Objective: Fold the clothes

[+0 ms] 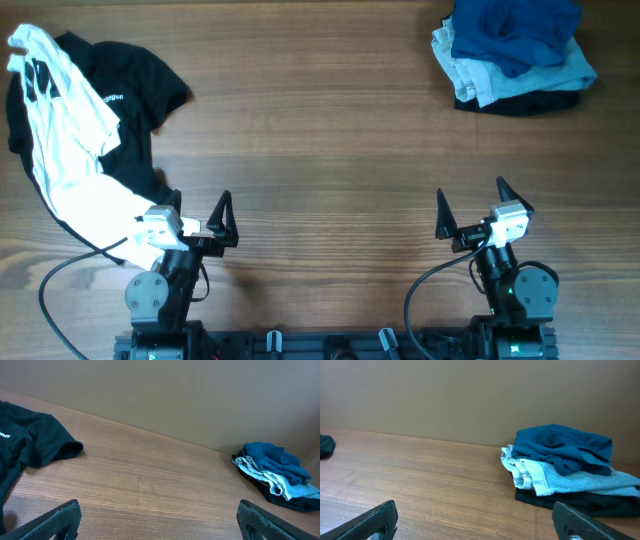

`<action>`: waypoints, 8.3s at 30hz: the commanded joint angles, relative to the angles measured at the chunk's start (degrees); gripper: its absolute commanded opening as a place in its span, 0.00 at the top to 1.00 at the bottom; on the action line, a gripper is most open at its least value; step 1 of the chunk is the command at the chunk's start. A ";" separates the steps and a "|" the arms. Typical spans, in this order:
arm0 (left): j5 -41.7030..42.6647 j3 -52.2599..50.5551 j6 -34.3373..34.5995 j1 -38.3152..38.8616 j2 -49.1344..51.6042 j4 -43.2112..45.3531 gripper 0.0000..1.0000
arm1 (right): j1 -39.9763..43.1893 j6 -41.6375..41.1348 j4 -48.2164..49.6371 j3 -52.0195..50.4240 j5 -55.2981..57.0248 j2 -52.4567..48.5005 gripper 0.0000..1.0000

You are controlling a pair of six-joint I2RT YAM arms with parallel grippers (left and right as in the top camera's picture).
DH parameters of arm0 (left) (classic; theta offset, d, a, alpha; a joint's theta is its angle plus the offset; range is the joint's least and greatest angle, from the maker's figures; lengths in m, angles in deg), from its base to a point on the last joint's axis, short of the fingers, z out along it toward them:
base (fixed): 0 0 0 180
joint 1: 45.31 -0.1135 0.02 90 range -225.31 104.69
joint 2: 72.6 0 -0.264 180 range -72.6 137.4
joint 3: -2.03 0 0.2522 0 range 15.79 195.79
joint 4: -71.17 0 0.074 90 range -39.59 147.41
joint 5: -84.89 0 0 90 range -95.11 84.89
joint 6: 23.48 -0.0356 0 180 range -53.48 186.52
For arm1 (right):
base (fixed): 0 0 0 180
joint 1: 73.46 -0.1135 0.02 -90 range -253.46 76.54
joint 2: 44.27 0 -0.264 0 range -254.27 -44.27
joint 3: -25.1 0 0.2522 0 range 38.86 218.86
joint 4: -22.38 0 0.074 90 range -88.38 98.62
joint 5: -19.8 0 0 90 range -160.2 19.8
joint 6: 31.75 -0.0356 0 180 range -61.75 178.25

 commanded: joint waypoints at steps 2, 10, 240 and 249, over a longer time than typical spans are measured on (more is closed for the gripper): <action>-0.52 -0.44 -0.50 -0.42 -0.42 -0.02 0.00 | -0.28 -0.26 0.13 -0.09 0.11 -0.07 0.01; -0.52 -0.44 -0.50 -0.42 -0.42 -0.02 0.00 | -0.28 -0.24 0.13 -0.07 0.11 -0.07 0.00; 14.12 76.00 19.06 16.31 70.27 -0.85 0.96 | -1.84 -3.08 -7.96 68.63 -29.57 -81.61 0.96; 15.10 76.00 28.68 4.90 68.63 21.57 0.96 | -0.59 -1.64 -21.55 81.61 -19.61 -69.92 0.96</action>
